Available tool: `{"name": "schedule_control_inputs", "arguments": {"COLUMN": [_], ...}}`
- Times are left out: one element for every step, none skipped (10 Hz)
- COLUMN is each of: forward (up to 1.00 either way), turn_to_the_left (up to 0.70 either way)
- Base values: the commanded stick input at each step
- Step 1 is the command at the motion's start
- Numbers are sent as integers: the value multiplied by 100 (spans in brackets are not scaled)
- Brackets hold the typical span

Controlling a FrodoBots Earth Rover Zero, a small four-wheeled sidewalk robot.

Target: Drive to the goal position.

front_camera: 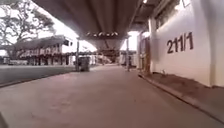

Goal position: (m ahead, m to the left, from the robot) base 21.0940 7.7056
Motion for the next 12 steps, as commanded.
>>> {"name": "schedule_control_inputs", "arguments": {"forward": [85,85,85,85,85,85,85,85,85,85,85,85], "turn_to_the_left": [0,0,0,0,0,0,0,0,0,0,0,0]}}
